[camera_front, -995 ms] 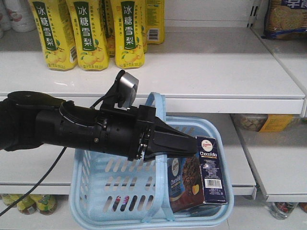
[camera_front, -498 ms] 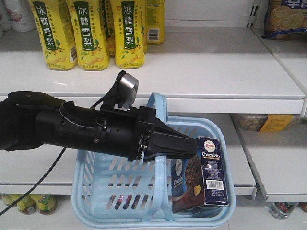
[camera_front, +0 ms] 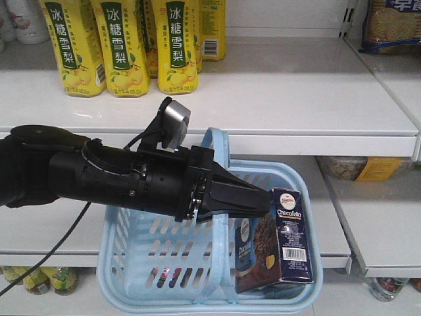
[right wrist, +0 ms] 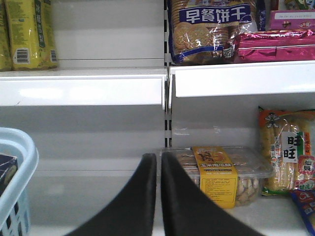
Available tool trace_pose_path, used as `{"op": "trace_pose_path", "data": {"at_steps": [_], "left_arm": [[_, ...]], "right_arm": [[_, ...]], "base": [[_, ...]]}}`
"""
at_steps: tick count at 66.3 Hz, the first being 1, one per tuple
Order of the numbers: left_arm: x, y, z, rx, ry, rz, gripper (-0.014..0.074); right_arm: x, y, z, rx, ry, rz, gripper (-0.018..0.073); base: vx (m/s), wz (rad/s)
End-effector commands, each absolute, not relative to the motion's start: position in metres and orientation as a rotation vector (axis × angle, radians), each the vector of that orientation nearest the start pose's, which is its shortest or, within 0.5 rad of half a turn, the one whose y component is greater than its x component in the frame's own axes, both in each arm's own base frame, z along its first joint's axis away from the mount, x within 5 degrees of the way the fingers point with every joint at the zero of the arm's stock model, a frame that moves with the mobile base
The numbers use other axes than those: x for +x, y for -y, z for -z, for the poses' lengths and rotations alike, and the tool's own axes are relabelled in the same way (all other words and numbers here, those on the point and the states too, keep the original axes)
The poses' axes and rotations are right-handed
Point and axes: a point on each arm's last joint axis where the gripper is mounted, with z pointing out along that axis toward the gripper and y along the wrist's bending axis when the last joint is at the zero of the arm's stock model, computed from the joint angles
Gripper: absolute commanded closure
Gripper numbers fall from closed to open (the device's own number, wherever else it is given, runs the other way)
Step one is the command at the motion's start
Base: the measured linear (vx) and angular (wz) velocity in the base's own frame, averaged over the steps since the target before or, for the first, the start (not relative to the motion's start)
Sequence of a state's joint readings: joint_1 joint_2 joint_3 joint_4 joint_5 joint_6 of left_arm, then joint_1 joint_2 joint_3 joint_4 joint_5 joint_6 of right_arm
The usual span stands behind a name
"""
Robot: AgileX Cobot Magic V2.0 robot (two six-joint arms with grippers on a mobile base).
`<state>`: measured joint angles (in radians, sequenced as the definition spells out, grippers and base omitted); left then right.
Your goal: Left arm holds basket, right arm returns cookies
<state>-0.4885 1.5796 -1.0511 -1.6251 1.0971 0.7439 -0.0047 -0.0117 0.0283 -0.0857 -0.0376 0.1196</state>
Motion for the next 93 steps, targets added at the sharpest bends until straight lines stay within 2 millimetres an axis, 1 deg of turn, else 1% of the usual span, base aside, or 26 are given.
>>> {"op": "trace_pose_path", "data": {"at_steps": [1, 11, 15, 23, 30, 37, 45, 49, 58, 68, 78, 88, 93], "left_arm": [[0.241, 0.217, -0.341, 0.367, -1.994, 2.01, 0.0599], [0.241, 0.217, -0.341, 0.367, -1.994, 2.01, 0.0599], [0.241, 0.217, -0.341, 0.367, -1.994, 2.01, 0.0599], [0.241, 0.217, -0.341, 0.367, -1.994, 2.01, 0.0599], [0.241, 0.217, -0.341, 0.367, -1.994, 2.01, 0.0599], [0.241, 0.217, -0.341, 0.367, -1.994, 2.01, 0.0599], [0.241, 0.217, -0.341, 0.367, -1.994, 2.01, 0.0599], [0.241, 0.217, -0.341, 0.367, -1.994, 2.01, 0.0599], [0.241, 0.217, -0.341, 0.367, -1.994, 2.01, 0.0599], [0.241, 0.217, -0.341, 0.367, -1.994, 2.01, 0.0599], [0.241, 0.217, -0.341, 0.367, -1.994, 2.01, 0.0599], [0.241, 0.217, -0.341, 0.367, -1.994, 2.01, 0.0599], [0.241, 0.217, -0.341, 0.367, -1.994, 2.01, 0.0599]], "right_arm": [[0.055, 0.0, -0.211, 0.011, -1.38, -0.016, 0.057], [0.053, -0.001, -0.217, 0.006, -1.309, -0.022, 0.057], [0.052, -0.001, -0.225, 0.006, -1.286, -0.022, 0.057], [0.047, -0.001, -0.255, 0.009, -1.253, -0.018, 0.057], [0.049, 0.0, -0.285, 0.02, -1.286, -0.019, 0.057], [0.059, 0.001, -0.308, 0.059, -1.397, -0.049, 0.057], [0.081, 0.001, -0.321, 0.073, -1.521, -0.054, 0.057], [0.091, 0.001, -0.321, 0.078, -1.566, -0.056, 0.057], [0.108, 0.001, -0.315, 0.079, -1.615, -0.057, 0.057], [0.12, 0.001, -0.309, 0.086, -1.669, -0.06, 0.057], [0.124, 0.001, -0.307, 0.164, -1.684, -0.137, 0.0566], [0.124, 0.001, -0.306, 0.156, -1.692, -0.129, 0.0554], [0.124, 0.001, -0.305, 0.133, -1.705, -0.108, 0.0533]], "base": [[0.0, 0.0], [0.0, 0.0], [0.0, 0.0], [0.0, 0.0], [0.0, 0.0], [0.0, 0.0], [0.0, 0.0], [0.0, 0.0], [0.0, 0.0], [0.0, 0.0], [0.0, 0.0], [0.0, 0.0], [0.0, 0.0]]}}
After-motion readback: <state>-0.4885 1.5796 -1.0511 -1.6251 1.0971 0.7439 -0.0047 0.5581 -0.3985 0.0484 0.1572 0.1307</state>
